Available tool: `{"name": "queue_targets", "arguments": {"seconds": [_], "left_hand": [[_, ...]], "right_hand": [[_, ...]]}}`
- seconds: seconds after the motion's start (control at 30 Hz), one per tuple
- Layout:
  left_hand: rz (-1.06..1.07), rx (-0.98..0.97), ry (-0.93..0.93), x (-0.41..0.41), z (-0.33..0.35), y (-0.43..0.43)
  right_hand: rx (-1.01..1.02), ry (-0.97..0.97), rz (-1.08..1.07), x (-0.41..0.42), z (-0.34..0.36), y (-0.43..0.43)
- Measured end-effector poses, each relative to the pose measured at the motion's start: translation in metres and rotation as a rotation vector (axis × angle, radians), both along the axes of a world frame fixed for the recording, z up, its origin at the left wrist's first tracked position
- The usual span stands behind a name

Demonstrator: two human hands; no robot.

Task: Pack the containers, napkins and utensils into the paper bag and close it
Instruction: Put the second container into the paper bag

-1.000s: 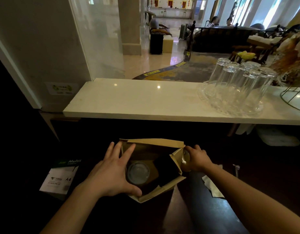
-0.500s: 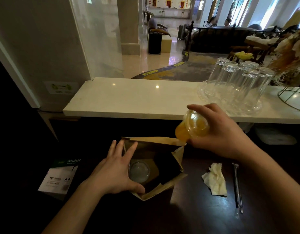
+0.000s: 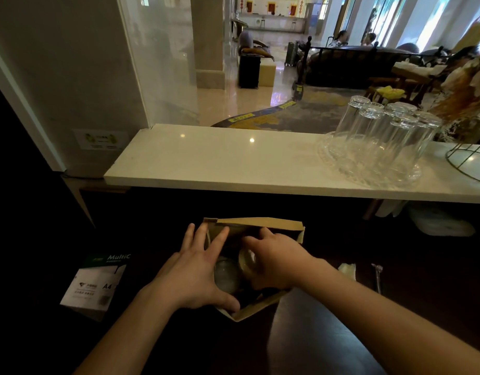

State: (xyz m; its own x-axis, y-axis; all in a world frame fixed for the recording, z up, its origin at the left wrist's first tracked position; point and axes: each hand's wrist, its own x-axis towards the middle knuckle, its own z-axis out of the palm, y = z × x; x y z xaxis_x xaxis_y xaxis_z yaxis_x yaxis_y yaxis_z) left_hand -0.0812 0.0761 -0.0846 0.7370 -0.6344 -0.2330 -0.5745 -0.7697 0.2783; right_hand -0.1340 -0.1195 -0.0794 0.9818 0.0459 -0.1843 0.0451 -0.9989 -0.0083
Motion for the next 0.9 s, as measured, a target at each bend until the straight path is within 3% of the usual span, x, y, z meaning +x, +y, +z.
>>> {"name": "queue_targets", "arguments": {"seconds": [0.2,0.57,0.9], "left_hand": [[-0.027,0.010,-0.005,-0.007,0.000,-0.007],[-0.034,-0.002,-0.007,-0.005,-0.001,-0.012],[-0.029,-0.015,0.007,-0.005,-0.004,-0.018]], "right_hand": [[-0.150,0.068,-0.005,0.015,-0.030,-0.015],[-0.004,0.351,-0.174,0.037,-0.084,-0.024],[0.033,0.306,-0.141,0.032,-0.096,-0.030]]}}
